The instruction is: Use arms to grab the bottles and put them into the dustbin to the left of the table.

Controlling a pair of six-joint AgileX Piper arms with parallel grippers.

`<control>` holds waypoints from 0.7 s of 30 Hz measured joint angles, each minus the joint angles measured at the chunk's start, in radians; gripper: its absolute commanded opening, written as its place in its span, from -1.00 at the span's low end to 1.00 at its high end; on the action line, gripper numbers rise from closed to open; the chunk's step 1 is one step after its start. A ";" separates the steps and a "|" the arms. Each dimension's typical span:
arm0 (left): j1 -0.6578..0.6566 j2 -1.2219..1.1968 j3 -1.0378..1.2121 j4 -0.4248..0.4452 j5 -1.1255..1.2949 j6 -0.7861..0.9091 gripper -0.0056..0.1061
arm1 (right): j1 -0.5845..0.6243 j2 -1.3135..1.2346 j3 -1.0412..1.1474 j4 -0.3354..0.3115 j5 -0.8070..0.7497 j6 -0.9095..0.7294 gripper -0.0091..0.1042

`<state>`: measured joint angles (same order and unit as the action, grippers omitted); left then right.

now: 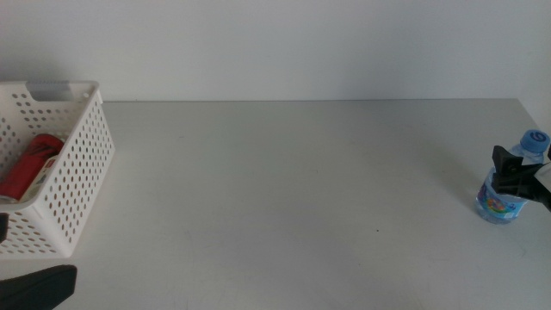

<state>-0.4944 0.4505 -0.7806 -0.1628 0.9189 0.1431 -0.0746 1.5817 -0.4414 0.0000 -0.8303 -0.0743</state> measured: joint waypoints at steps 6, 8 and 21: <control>0.000 0.000 0.000 0.000 0.000 0.000 0.71 | 0.000 0.143 -0.065 0.007 -0.007 -0.007 0.38; 0.000 0.000 0.000 0.000 0.000 0.000 0.71 | 0.000 0.182 -0.075 0.007 -0.025 -0.010 0.38; 0.000 0.000 0.000 0.000 0.000 0.000 0.71 | 0.000 0.243 -0.084 -0.043 -0.090 0.003 -0.86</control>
<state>-0.4944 0.4505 -0.7806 -0.1628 0.9189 0.1431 -0.0746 1.8243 -0.5256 -0.0427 -0.9204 -0.0715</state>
